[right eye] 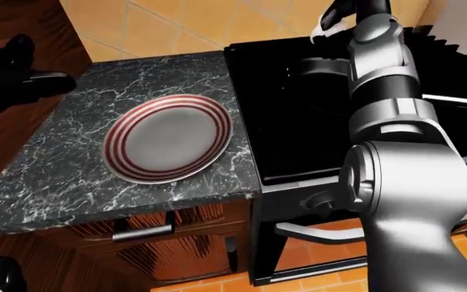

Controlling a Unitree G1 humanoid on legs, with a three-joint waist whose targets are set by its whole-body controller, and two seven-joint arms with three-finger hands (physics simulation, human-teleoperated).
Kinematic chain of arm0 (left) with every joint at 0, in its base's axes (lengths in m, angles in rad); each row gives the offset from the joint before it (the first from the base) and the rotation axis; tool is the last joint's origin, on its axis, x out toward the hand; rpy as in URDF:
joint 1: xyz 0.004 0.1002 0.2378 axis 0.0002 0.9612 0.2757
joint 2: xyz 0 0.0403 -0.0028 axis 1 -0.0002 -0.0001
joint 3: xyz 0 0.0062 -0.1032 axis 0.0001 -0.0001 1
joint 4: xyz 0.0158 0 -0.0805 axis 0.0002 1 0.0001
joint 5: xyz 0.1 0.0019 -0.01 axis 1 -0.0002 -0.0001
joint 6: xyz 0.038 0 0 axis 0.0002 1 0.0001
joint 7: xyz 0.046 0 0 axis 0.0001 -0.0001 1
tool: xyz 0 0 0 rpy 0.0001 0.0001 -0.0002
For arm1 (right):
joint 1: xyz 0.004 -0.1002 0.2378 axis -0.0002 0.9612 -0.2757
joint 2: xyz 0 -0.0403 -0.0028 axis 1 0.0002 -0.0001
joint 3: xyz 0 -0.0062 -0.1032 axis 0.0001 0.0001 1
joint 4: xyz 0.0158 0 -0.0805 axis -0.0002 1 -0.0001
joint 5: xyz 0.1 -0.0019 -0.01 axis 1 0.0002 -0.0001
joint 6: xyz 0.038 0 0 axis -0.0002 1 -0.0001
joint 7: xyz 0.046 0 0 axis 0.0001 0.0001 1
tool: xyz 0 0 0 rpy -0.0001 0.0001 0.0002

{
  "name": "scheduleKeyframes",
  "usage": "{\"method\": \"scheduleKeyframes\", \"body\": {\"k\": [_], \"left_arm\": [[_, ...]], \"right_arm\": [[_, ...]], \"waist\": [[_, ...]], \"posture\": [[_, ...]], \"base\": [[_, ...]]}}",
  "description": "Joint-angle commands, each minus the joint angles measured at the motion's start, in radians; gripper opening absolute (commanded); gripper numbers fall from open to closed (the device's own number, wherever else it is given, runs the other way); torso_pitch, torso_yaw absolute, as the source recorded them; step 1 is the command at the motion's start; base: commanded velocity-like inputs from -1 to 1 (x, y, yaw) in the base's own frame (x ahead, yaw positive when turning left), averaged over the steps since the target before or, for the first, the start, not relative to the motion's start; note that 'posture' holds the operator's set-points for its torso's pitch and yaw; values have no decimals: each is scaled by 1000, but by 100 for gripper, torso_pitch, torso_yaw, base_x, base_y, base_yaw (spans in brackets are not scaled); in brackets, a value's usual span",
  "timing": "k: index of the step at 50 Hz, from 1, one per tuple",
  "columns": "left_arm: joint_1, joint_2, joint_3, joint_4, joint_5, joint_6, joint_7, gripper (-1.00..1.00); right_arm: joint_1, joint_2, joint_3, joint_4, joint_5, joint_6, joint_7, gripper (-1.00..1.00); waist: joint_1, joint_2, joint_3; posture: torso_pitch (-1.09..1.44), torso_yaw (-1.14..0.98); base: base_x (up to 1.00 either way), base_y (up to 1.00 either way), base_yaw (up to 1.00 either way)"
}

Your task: Pick the garlic from the plate and place it in the pan.

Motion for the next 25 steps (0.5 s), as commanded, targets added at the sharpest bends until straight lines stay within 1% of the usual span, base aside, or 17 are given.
{"method": "scheduleKeyframes", "body": {"k": [1,14,15,19,25], "left_arm": [[-32,18,20,-18,-2,-23,5,100],[-30,18,12,-16,-4,-30,9,100],[-27,16,10,-14,-2,-34,6,100],[-26,17,12,-14,-2,-33,5,100],[-23,17,14,-14,1,-36,1,100]], "right_arm": [[-35,-16,0,-42,-8,-22,-9,-100],[23,-35,-12,-40,-1,-29,-36,-100],[60,-33,-20,-37,7,-43,-51,-100],[65,-32,-19,-38,12,-42,-54,-100],[88,-24,-21,-35,23,-53,-69,-100]], "waist": [[0,-2,-31],[2,-5,-33],[2,-5,-33],[2,-9,-35],[3,-7,-35]], "posture": [[0,0],[0,0],[0,0],[0,0],[0,0]], "base": [[0,0,0],[0,0,0],[0,0,0],[0,0,0],[0,0,0]]}}
